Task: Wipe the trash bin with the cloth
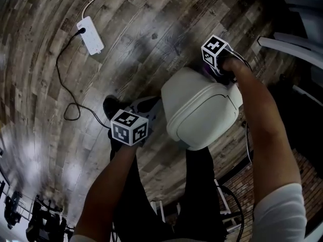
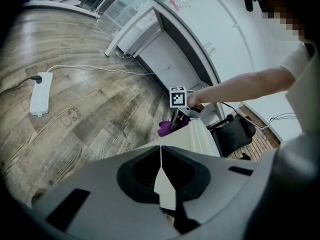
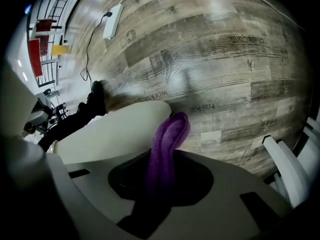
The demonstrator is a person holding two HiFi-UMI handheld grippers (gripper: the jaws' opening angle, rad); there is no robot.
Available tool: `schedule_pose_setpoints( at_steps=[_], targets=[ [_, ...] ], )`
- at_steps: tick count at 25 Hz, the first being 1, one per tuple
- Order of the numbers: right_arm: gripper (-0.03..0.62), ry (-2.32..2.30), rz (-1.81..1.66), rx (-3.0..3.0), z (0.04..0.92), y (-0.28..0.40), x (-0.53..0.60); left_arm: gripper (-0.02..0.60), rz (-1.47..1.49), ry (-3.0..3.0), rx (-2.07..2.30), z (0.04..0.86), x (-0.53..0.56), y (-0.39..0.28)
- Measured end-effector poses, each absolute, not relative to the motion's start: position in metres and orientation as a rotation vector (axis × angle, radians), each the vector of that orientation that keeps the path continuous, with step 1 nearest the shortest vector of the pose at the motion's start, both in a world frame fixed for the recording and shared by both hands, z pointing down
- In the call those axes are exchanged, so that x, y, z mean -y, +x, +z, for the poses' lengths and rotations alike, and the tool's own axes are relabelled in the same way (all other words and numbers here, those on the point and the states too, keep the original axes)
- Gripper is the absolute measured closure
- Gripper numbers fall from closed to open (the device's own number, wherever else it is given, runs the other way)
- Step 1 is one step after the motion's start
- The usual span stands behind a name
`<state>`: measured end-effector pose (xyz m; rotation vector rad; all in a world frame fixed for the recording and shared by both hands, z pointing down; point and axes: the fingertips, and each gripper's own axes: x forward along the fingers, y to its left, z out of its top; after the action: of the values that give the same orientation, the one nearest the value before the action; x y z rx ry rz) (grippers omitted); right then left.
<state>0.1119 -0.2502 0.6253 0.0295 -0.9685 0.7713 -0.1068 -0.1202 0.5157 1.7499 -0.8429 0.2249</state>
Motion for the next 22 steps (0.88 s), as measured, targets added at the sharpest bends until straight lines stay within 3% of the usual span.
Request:
schedule_pose_setpoints(
  at_steps=[10,22],
  targets=[
    [0.5,0.023,0.86,0.975,0.627,0.07,0.226,0.574,0.188,1.732,0.859,0.516,0.11,-0.117],
    [0.5,-0.022,0.707,0.952,0.613,0.043,0.214,0.574,0.146,1.718,0.89,0.511,0.106,-0.131]
  ],
)
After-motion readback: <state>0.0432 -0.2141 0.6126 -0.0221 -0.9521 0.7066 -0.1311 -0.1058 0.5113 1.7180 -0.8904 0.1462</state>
